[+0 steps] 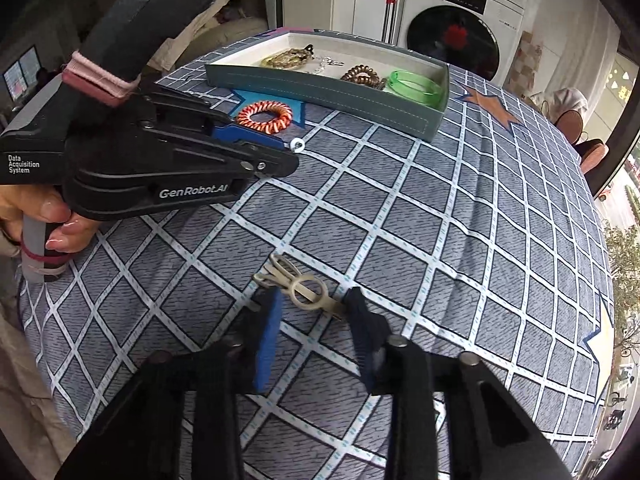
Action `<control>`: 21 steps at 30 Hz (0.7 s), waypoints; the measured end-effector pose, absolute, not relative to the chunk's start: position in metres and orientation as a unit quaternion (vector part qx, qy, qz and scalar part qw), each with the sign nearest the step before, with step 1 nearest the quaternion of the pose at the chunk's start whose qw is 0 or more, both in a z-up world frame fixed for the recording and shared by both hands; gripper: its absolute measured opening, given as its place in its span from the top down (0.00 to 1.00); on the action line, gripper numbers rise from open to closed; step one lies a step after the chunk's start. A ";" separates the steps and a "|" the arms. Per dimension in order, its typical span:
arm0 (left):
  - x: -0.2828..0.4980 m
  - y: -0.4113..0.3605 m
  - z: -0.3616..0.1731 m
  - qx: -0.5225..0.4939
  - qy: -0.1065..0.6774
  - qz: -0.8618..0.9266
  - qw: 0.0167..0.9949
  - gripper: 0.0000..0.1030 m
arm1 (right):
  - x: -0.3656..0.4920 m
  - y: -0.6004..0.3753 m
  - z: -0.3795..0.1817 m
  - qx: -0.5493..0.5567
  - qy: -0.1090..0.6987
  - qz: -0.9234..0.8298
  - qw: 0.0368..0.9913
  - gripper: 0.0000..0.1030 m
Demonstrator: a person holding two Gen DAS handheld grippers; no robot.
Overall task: Organize jewelry
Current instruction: 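Grasp the silver charm keychain with the left tool while the right tool grasps the gold hair clip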
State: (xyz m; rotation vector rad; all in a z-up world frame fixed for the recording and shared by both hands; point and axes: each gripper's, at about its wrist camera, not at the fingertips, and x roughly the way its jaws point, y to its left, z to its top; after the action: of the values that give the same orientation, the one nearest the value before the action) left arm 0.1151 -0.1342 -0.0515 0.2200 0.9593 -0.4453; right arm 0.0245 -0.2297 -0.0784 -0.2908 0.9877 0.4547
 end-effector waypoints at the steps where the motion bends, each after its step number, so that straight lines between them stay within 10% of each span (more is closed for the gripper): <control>1: 0.114 -0.133 -0.051 0.102 0.458 -0.216 0.857 0.66 | 0.024 -0.228 -0.078 -0.139 0.469 0.214 0.846 0.75; 2: 0.113 -0.131 -0.050 0.098 0.458 -0.219 0.856 0.66 | 0.023 -0.228 -0.078 -0.136 0.471 0.215 0.845 0.92; 21: 0.092 -0.087 -0.022 0.056 0.435 -0.226 0.870 0.66 | 0.018 -0.238 -0.059 0.011 0.464 0.146 0.874 0.93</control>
State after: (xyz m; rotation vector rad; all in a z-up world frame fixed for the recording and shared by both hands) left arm 0.0922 -0.0868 -0.0216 0.1181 0.9099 -0.4735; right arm 0.0180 -0.2381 -0.0592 0.0228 0.9689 0.3042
